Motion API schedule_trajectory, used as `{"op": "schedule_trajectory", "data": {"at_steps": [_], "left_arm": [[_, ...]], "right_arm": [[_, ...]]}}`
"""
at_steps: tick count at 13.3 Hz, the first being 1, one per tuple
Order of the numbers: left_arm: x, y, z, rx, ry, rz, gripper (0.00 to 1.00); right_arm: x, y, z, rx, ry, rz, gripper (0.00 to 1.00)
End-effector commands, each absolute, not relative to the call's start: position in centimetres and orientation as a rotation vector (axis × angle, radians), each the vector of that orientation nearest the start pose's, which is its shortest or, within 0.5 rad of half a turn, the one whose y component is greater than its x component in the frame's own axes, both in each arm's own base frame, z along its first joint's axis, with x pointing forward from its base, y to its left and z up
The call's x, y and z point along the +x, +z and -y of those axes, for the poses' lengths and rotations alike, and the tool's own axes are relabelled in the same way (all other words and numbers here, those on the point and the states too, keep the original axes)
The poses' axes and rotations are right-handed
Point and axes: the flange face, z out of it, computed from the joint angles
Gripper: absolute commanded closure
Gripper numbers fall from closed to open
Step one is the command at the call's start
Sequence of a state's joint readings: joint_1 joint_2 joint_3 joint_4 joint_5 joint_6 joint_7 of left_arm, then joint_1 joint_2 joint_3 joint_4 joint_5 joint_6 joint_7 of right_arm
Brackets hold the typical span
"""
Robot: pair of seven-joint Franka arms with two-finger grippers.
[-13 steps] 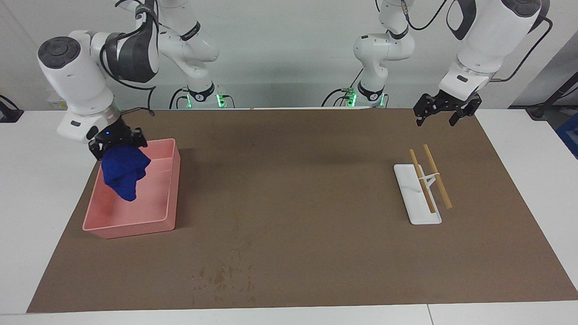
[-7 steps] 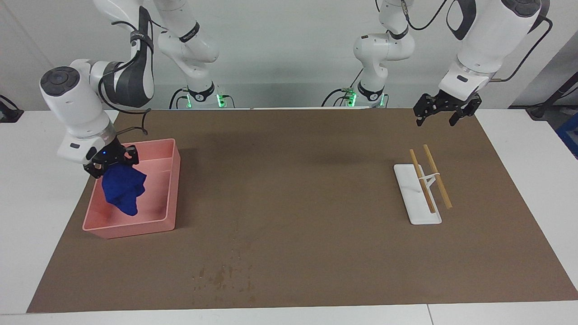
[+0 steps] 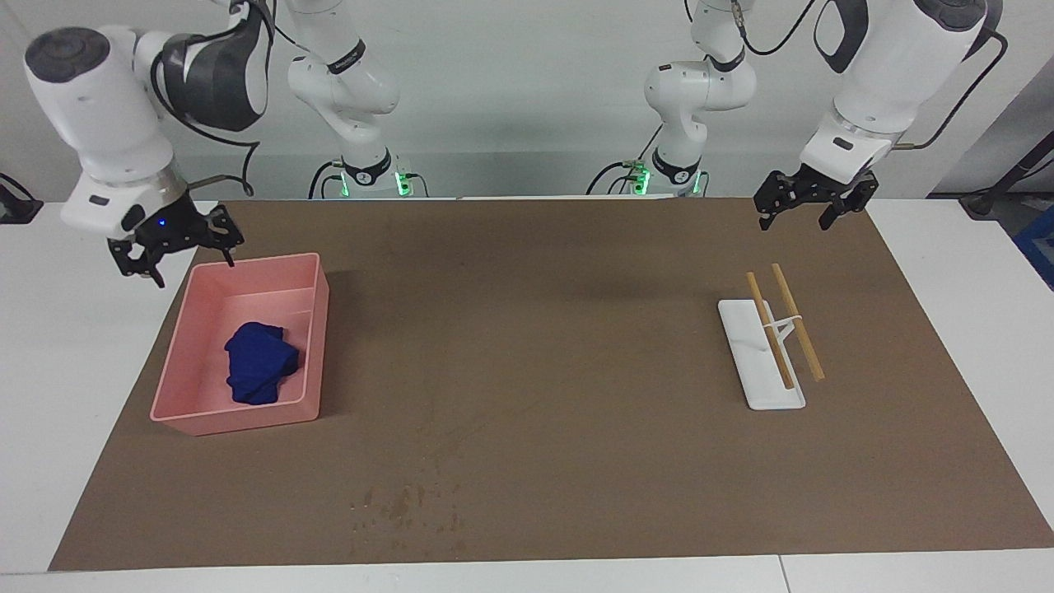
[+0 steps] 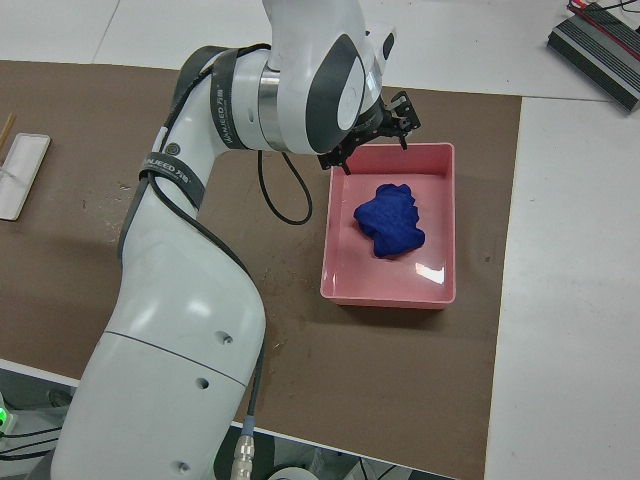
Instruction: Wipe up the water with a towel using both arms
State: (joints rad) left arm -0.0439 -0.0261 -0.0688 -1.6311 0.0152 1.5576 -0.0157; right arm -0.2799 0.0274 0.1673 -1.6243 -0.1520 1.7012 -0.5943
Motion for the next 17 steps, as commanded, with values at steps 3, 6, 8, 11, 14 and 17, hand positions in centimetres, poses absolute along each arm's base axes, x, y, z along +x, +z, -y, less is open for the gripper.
{"op": "schedule_trajectory", "data": {"at_steps": [3,6,8,11,14,17], "left_arm": [[53.3,61.1,5.7,-3.12,0.08,-0.151,0.0],[53.3,61.0,5.7,-3.12,0.083,-0.151,0.0],[53.4,61.0,5.7,-3.121,0.083,-0.151,0.0],[53.3,61.1,5.7,-3.121,0.08,-0.151,0.0],[53.3,61.0,5.7,-3.12,0.083,-0.151,0.0],[53.4,61.0,5.7,-3.121,0.083,-0.151,0.0]], "right_arm": [[53.9,65.9,3.0,-3.161,0.066,0.856,0.0],[52.3,66.5,-0.1,-3.228,0.105,0.571,0.0],[52.5,66.5,0.2,-3.183,0.085,0.53,0.0],[52.3,66.4,0.3,-3.177,0.103,0.416,0.0],[51.7,66.2,-1.6,-3.137,0.14,0.127,0.0],[51.6,66.2,-4.8,-3.131,0.121,0.164,0.0]]}}
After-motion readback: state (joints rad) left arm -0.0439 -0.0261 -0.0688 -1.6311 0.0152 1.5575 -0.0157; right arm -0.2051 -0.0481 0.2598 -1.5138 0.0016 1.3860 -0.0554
